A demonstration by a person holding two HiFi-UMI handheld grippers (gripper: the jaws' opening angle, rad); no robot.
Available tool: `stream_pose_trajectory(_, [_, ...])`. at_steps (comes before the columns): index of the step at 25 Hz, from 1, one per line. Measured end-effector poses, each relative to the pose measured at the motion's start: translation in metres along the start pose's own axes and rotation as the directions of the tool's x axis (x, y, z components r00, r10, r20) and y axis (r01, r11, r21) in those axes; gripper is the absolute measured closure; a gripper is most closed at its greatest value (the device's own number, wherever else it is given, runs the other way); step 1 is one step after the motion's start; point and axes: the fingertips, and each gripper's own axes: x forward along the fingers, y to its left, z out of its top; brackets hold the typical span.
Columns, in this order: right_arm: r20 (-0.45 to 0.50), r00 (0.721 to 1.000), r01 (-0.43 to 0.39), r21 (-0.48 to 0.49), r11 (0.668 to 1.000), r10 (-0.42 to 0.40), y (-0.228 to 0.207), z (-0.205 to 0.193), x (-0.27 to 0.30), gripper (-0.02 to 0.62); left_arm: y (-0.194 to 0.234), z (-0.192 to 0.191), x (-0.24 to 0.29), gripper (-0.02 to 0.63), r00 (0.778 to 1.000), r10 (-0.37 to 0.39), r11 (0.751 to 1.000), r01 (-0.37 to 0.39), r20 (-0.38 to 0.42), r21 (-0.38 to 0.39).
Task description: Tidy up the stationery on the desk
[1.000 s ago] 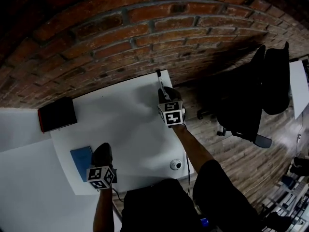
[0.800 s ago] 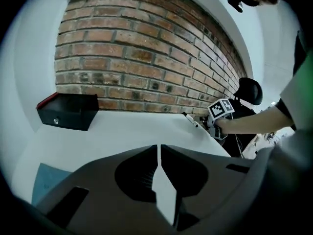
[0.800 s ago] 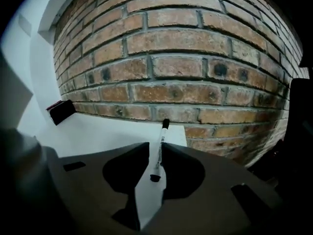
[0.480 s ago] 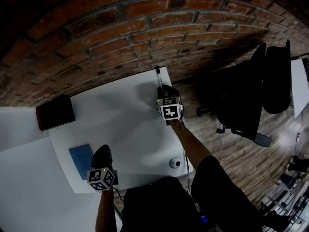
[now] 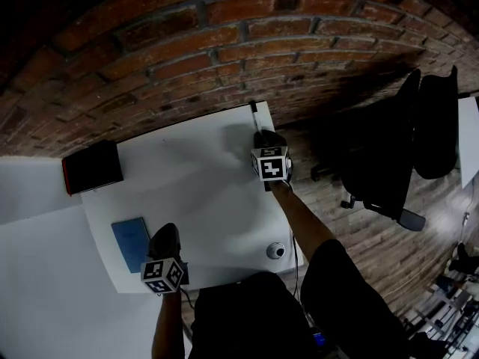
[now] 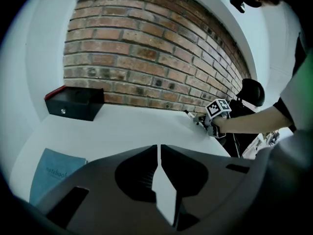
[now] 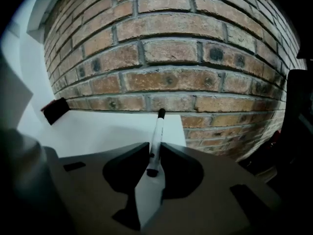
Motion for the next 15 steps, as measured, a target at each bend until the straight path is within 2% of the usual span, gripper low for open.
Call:
stream_pose_trajectory(6, [-0.011, 1.000, 0.009, 0.021, 1.000, -0.009, -0.001, 0.001, 0.000, 0.518, 0.000, -0.003, -0.006, 0.572, 1.000, 0.013, 1.000, -0.013, 0.005, -0.007])
stream_pose_trajectory(15, [0.023, 1.000, -0.009, 0.042, 0.999, 0.008, -0.002, 0.001, -0.013, 0.518, -0.008, -0.009, -0.013, 0.572, 1.000, 0.022, 1.000, -0.022, 0.011, -0.010])
